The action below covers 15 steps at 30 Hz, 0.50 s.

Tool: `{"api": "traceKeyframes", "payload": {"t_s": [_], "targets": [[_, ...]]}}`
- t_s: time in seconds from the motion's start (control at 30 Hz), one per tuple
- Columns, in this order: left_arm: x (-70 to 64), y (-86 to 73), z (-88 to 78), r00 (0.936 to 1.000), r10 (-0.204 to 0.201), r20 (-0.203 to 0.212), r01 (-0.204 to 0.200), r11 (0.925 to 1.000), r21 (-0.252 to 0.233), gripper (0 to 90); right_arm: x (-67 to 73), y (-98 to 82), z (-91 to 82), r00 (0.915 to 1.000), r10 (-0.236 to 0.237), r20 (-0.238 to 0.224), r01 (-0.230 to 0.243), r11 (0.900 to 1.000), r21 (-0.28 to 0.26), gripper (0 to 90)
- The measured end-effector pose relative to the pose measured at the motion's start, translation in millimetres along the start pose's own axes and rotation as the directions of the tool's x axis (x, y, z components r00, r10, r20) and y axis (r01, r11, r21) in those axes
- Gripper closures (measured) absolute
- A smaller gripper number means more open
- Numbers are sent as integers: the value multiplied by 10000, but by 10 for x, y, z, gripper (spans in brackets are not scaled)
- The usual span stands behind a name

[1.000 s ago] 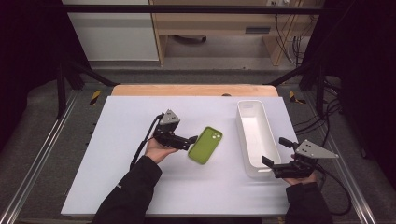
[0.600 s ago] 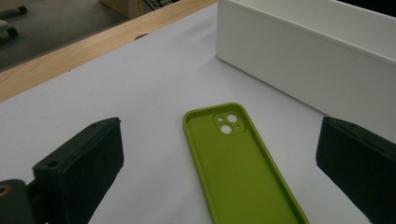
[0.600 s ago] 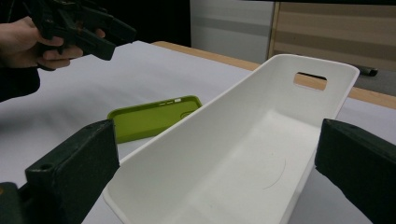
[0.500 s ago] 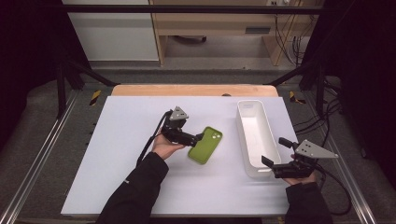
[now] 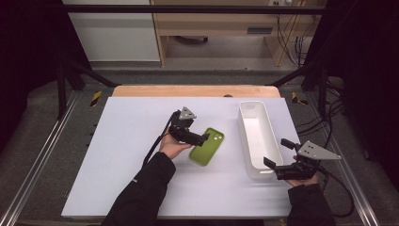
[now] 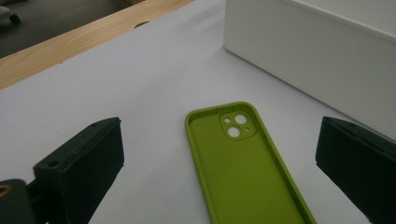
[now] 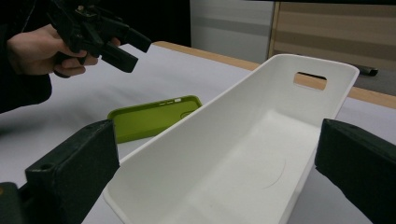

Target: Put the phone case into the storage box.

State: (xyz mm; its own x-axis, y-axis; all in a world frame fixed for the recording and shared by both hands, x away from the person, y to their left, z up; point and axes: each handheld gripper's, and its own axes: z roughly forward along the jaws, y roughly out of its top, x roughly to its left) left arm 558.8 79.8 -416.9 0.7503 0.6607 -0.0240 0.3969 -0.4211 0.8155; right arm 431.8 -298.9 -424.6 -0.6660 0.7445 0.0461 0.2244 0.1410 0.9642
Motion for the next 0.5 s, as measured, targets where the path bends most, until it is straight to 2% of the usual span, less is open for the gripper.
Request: {"api": "traceKeyframes", "payload": {"t_s": [0.3, 0.5], "targets": [[15, -44, 115, 9999, -149, -58, 150, 9996, 222, 12, -2, 0, 0, 10000, -31, 5, 31, 10000, -7, 3], [25, -100, 225, 9997, -203, -107, 209, 9982, 558, 12, -1, 0, 1, 10000, -11, -4, 11, 10000, -11, 3]]}}
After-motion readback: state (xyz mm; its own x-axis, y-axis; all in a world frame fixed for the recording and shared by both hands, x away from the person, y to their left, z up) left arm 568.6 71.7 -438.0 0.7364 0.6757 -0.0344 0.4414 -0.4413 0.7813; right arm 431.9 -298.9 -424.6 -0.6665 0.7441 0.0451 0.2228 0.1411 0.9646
